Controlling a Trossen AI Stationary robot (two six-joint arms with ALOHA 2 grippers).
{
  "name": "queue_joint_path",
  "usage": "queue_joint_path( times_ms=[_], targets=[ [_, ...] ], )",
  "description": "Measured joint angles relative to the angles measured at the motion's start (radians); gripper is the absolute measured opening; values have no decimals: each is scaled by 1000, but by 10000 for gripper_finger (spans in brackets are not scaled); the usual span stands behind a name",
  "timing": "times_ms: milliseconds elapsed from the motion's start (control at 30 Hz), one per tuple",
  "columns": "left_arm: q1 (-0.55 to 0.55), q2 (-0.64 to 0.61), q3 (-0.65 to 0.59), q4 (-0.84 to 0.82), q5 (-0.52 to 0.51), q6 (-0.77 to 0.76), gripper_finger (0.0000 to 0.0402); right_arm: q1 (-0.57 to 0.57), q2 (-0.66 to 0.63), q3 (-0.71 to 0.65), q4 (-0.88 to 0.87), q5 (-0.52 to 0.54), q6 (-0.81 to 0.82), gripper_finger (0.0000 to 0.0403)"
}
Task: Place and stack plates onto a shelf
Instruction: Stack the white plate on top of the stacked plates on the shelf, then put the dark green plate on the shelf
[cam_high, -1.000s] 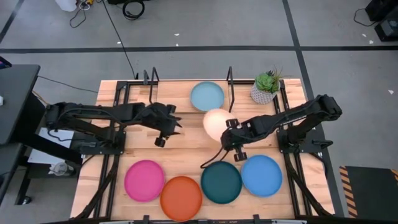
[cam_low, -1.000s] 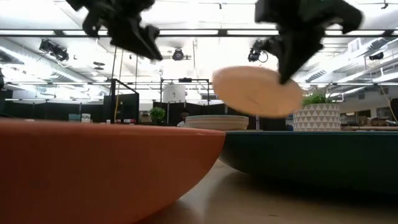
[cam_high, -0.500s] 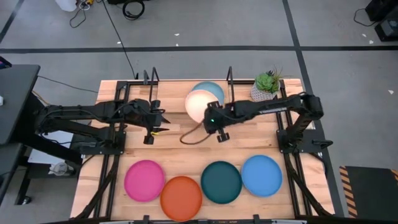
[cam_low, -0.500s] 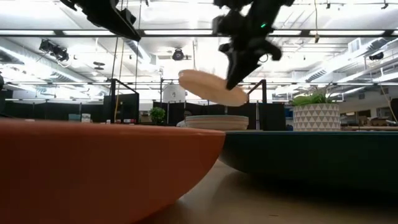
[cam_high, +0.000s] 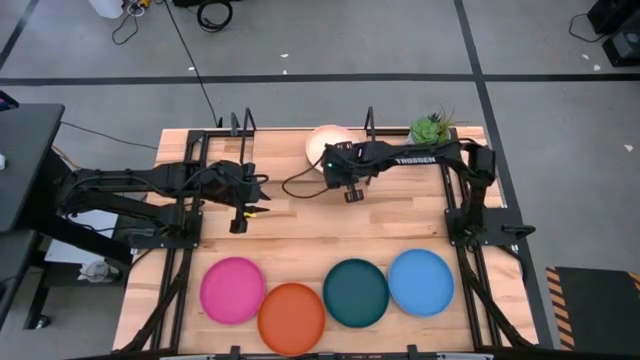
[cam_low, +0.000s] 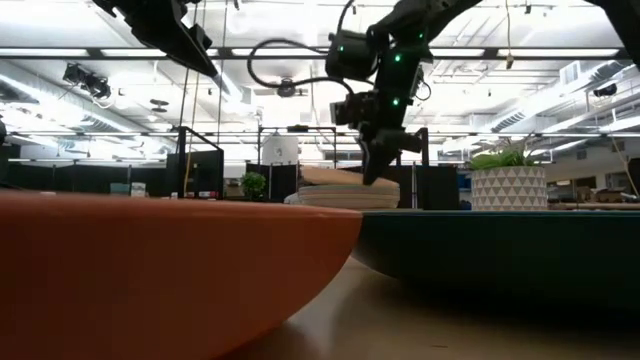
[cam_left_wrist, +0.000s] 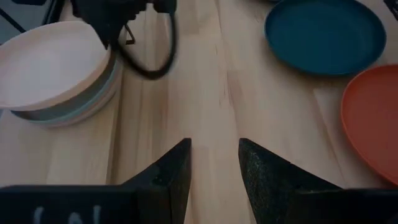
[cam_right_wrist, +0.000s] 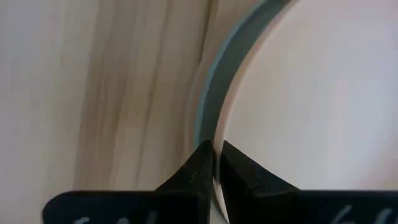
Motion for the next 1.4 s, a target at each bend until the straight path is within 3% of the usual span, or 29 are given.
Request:
queue_joint_path(
  times_ms=[200, 500, 800, 1033, 1167, 1267, 1400],
  targets=[
    [0, 0, 0, 1, 0, -1, 140, -11, -15, 0, 20, -67, 3, 62],
    [0, 0, 0, 1, 0, 0, 140, 24, -97, 1, 37, -42, 22, 90],
    [0, 1, 0, 3, 0, -6, 140, -17, -83, -40, 222, -105, 74, 93],
    [0, 1, -1, -3, 0, -14, 140, -17, -66, -125, 323, -95, 65, 89],
    [1, 1, -1, 20, -3, 10, 140, -1, -71, -136, 313, 34, 56, 89],
    [1, 1, -1, 39, -5, 23, 140, 14, -128, -113, 307, 68, 58, 89],
    [-1, 1, -1, 2, 22, -8, 140, 41, -212, -111, 285, 36, 108, 89]
  ],
)
